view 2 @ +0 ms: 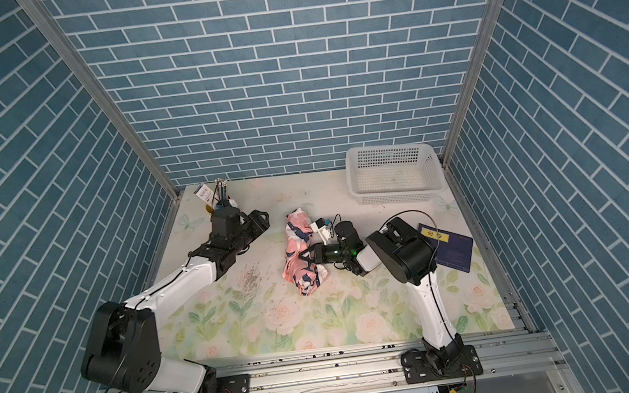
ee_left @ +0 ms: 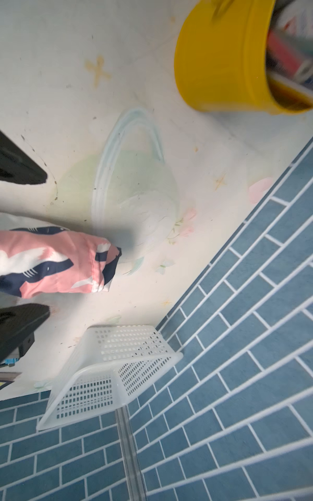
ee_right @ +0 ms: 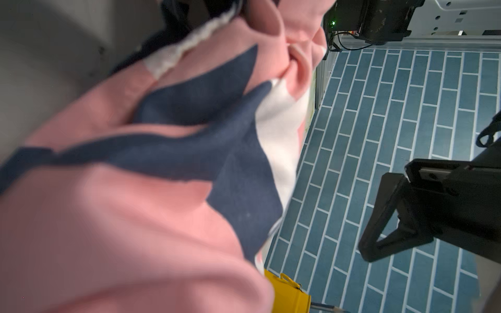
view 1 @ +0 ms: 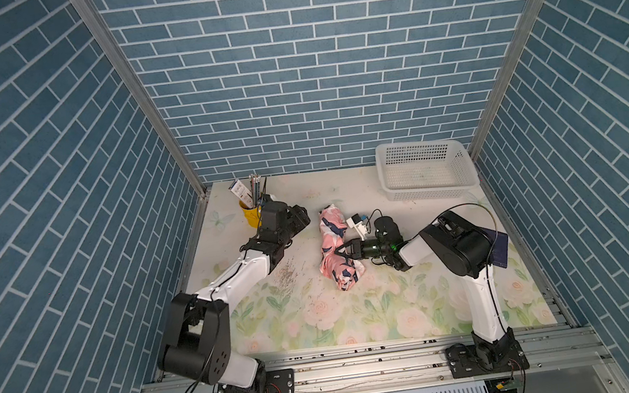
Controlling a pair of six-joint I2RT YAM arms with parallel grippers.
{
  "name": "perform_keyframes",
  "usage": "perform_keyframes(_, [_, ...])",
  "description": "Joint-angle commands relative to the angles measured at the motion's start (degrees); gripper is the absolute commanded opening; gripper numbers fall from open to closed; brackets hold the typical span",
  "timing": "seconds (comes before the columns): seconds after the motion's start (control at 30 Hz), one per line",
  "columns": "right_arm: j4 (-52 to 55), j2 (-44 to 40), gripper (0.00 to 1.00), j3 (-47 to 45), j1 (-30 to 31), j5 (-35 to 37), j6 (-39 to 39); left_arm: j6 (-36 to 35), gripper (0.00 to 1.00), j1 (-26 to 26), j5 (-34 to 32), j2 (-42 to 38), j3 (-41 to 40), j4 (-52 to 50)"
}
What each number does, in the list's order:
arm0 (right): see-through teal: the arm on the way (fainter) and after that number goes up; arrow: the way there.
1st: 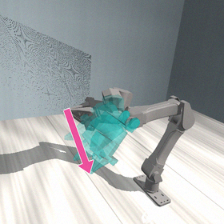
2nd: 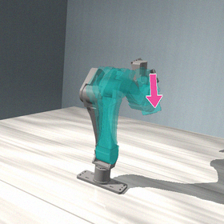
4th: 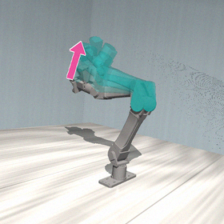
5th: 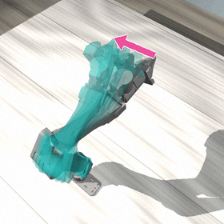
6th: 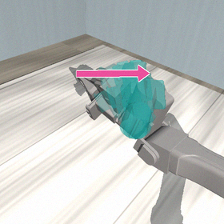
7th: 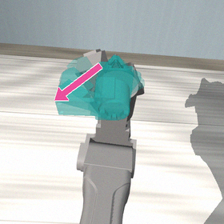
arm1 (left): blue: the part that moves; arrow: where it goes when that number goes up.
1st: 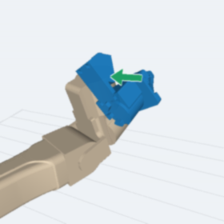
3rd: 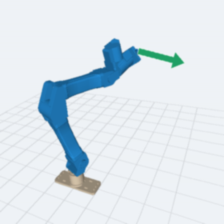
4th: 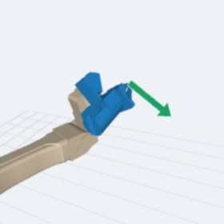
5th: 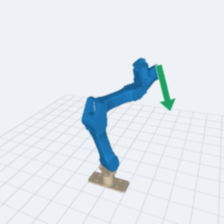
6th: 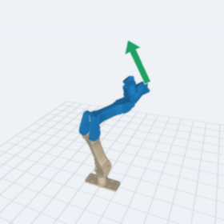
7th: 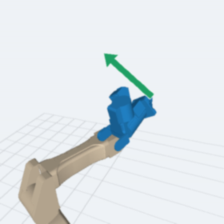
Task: Roll up the shorts
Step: Pick up the shorts from the center of the board, then place the shorts in the bin.
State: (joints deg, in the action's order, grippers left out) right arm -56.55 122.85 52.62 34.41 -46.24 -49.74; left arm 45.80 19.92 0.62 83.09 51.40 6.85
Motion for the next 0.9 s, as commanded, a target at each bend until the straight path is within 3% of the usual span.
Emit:
perform_keyframes(0.0, [-8.13, -5.3, 0.0, 0.13, -1.24, 0.98, -1.59, -0.28, 0.74, 0.01, -2.38, -1.89, -4.42, -3.8])
perform_keyframes(0.27, [-4.81, -12.46, 0.0, 1.95, -4.52, 4.43, 0.42, 0.6, 0.74, 0.03, -1.8, -3.72, -7.71, -3.07])
perform_keyframes(0.63, [-3.9, -19.99, 0.0, 4.99, -12.96, 18.81, -0.05, 1.13, 0.74, 0.03, -1.06, -5.21, -8.58, -3.07])
perform_keyframes(0.87, [-4.52, -22.09, 0.0, 4.18, -17.18, 33.41, -2.53, 1.75, 0.74, 0.03, -0.67, -5.8, -9.9, -2.9])
